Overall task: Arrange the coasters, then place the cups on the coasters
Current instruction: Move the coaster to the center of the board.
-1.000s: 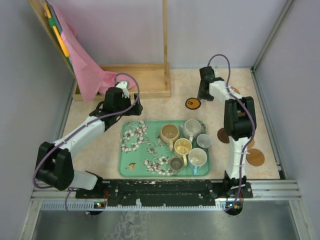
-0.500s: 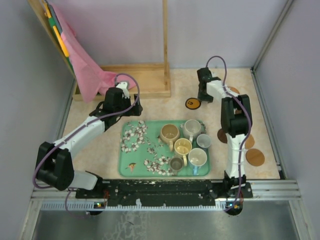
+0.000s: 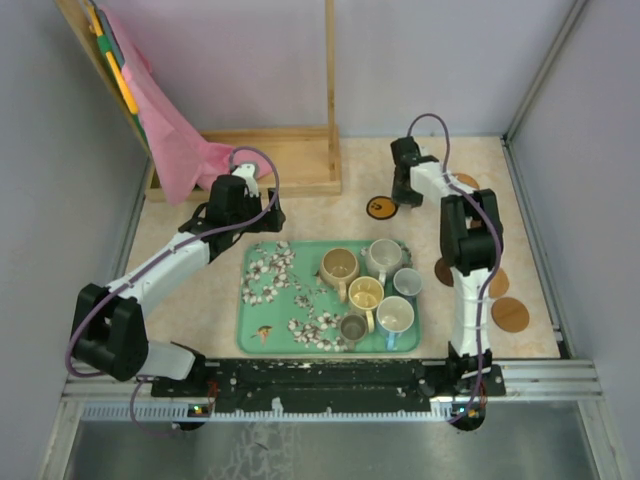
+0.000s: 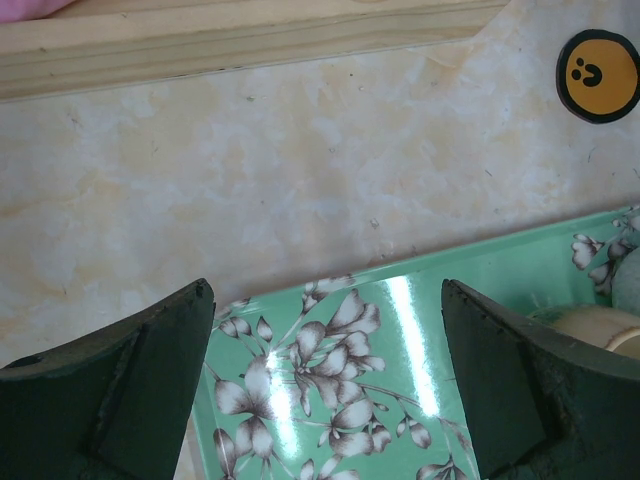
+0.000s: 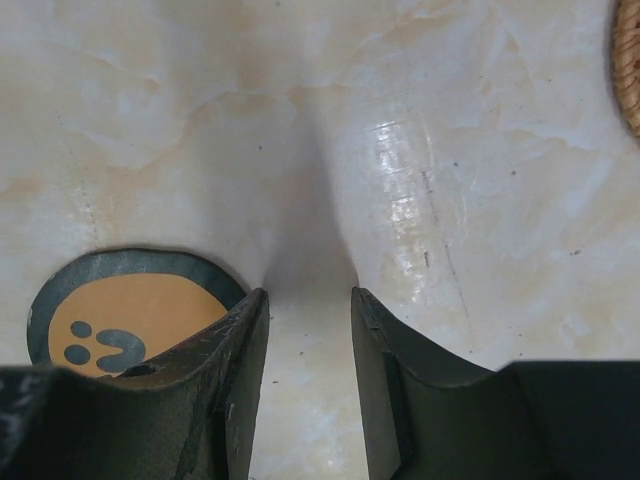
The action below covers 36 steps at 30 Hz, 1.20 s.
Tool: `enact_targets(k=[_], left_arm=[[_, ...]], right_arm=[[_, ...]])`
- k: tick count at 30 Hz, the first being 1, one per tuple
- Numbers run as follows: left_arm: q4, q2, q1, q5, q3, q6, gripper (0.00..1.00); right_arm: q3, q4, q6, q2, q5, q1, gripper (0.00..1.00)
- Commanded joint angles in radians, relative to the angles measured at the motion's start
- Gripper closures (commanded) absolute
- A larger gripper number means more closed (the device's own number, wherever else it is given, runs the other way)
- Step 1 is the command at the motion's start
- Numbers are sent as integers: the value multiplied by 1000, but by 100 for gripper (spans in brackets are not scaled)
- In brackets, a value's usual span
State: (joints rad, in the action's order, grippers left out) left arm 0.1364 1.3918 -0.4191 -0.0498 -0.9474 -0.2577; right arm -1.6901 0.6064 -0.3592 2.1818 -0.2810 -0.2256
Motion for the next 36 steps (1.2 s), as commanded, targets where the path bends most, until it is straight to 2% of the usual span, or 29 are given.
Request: enact_targets(k=[1, 12, 25, 36], left_arm=[[1, 1, -1, 2, -21, -1, 0], [-1, -4, -2, 2, -12, -6, 0], [1, -26, -1, -7, 4, -5, 0], [2, -30, -1, -11, 6, -9, 0]], right_arm=[[2, -11, 1, 1, 29, -49, 60], [-27, 0, -36, 19, 88, -178, 60], [-255, 68, -71, 159, 139, -310, 60], [-349, 82, -87, 210, 193, -359, 60]])
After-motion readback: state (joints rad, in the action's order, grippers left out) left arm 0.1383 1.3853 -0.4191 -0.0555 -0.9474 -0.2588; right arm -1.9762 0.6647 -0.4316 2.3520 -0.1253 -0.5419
